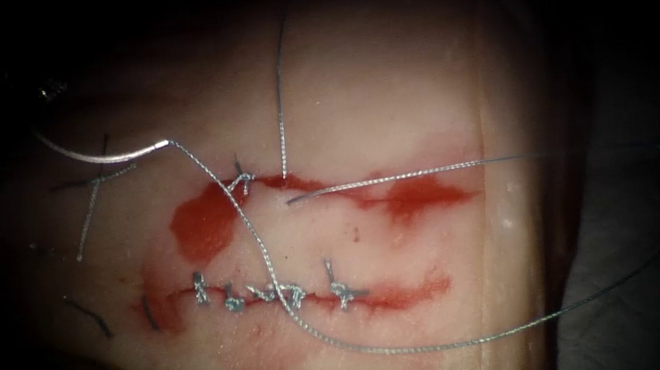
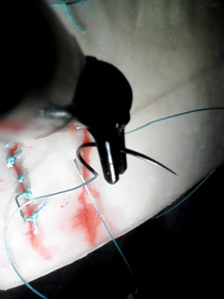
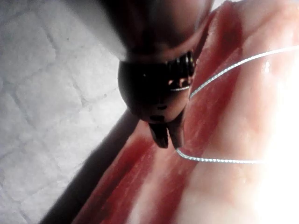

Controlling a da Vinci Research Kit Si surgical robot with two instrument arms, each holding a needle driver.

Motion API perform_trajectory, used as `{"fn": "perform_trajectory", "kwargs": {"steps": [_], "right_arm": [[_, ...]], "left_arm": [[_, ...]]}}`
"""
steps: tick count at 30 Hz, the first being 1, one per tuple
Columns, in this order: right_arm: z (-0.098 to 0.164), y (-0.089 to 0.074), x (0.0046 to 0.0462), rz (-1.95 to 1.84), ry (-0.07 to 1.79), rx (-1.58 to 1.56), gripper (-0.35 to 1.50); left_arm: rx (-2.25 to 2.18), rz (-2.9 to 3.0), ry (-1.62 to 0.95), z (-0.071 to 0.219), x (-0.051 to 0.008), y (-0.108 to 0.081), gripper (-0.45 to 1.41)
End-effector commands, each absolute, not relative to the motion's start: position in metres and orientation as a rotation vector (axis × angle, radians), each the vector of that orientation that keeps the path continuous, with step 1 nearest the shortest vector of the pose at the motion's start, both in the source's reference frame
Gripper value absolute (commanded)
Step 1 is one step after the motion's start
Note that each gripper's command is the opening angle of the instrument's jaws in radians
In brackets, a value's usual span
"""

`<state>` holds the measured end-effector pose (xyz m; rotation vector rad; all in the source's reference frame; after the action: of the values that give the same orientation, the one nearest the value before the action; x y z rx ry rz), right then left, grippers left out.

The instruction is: Wound Closure

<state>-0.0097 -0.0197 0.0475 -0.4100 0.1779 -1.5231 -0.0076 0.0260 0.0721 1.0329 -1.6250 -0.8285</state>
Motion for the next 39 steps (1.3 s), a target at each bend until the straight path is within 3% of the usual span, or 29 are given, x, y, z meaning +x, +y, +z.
{"fn": "perform_trajectory", "kwargs": {"steps": [1,4,10,12,13,14,19,21,26,34,37,39], "right_arm": [[0.045,-0.018,-0.0071,-1.606,0.146,-0.541,0.49],[0.042,-0.016,-0.0056,-1.702,0.141,-0.639,0.74],[0.036,-0.013,0.0006,-1.763,0.430,-0.929,0.73],[0.036,-0.013,0.0015,-1.785,0.442,-0.954,0.73],[0.035,-0.013,0.0025,-1.790,0.464,-0.967,0.74],[0.035,-0.013,0.0050,-1.799,0.509,-0.996,0.88],[0.037,-0.013,0.0131,-0.973,0.819,-0.484,0.91],[0.039,-0.014,0.0156,-0.804,0.964,-0.380,0.88],[0.044,-0.015,0.0175,-0.613,1.075,-0.252,0.84],[0.053,-0.019,0.0205,-0.464,1.221,-0.108,0.51],[0.055,-0.021,0.0217,-0.482,1.259,-0.073,-0.35],[0.056,-0.021,0.0221,-0.469,1.267,-0.060,-0.35]], "left_arm": [[1.030,-0.828,-1.625,0.073,-0.0082,0.026,-0.45],[1.035,-0.831,-1.623,0.073,-0.0082,0.026,-0.45],[1.034,-0.831,-1.623,0.073,-0.0082,0.026,-0.45],[1.034,-0.831,-1.623,0.073,-0.0082,0.026,-0.45],[1.034,-0.831,-1.623,0.073,-0.0082,0.026,-0.45],[1.040,-0.835,-1.621,0.073,-0.0082,0.026,-0.45],[1.042,-0.833,-1.617,0.073,-0.0080,0.026,-0.45],[1.045,-0.832,-1.617,0.073,-0.0079,0.026,-0.45],[1.054,-0.840,-1.612,0.073,-0.0079,0.026,-0.45],[1.051,-0.841,-1.613,0.073,-0.0081,0.026,-0.45],[1.055,-0.844,-1.611,0.073,-0.0082,0.026,-0.45],[1.054,-0.844,-1.611,0.073,-0.0082,0.026,-0.45]]}}
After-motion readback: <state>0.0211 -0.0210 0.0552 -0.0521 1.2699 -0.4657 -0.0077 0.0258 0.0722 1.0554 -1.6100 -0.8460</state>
